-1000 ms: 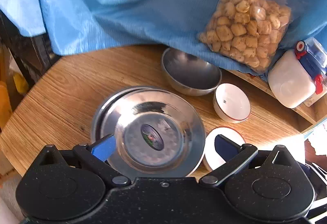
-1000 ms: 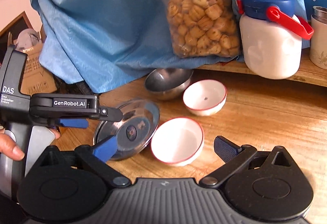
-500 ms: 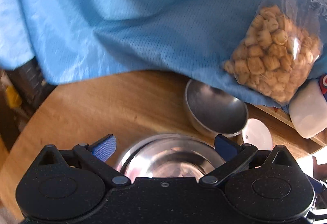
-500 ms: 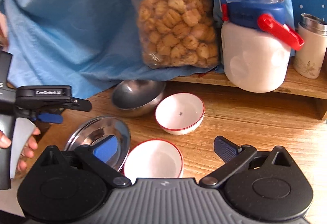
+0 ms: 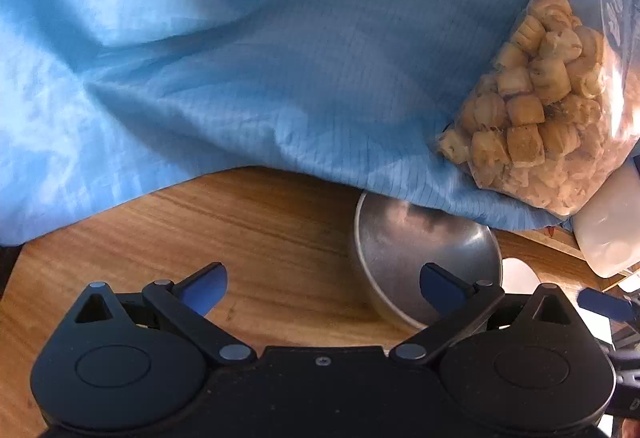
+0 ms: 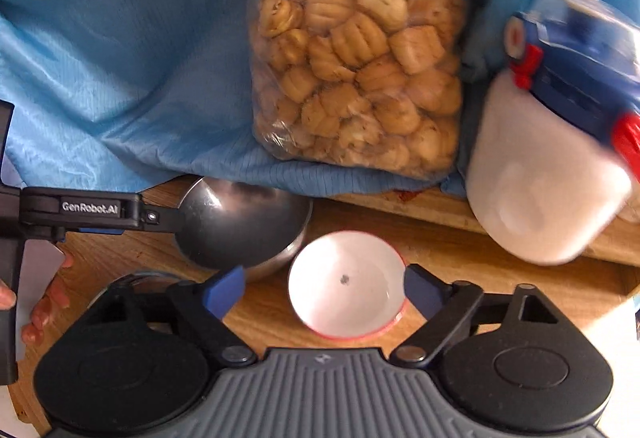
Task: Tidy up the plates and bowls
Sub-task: 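Move both grippers toward the steel bowl by the biscuit bag, then close both grippers on the steel bowl rim and lift it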
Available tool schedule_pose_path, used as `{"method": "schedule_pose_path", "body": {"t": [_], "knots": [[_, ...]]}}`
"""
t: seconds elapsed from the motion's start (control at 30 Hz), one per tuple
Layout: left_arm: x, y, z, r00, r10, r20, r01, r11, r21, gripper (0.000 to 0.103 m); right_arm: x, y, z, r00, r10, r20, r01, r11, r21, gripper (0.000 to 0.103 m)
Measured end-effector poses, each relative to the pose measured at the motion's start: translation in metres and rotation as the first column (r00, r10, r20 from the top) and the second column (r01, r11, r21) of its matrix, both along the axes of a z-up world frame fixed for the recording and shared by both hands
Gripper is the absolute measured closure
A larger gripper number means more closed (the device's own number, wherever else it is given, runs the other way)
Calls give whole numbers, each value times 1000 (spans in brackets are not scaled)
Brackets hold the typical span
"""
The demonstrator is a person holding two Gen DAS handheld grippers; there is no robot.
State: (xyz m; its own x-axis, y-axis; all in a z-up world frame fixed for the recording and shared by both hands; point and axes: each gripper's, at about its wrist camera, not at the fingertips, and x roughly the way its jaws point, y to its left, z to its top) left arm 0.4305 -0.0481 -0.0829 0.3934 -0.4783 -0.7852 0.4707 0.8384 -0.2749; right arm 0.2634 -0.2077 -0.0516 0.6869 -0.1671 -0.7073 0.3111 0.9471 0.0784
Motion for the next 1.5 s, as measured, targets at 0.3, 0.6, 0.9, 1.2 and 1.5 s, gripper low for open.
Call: {"method": "schedule_pose_path", "body": {"t": [0.3,0.6,0.9,1.2,1.5], "knots": [[15,-4,-19,997,21,-73,-22,1000,-16,5,39,-15,-9,999,30,-33,-28,999,43,23],[25,-7,-21,992,-12,-122,2,996,-89,36,67,-13,-23,996,54,-66,-52,998,44,47],[33,-14,-30,979,-37,-202,8,990,-143,82,83,-12,-34,993,74,-97,-70,997,42,78],[29,20,-20,959,90,-270,-142,973,-180,83,84,-8,-30,993,75,-91,-57,981,185,83],[15,34,-9,941,148,-306,-210,961,-181,83,68,-4,-21,993,112,-48,-93,952,292,81]]}}
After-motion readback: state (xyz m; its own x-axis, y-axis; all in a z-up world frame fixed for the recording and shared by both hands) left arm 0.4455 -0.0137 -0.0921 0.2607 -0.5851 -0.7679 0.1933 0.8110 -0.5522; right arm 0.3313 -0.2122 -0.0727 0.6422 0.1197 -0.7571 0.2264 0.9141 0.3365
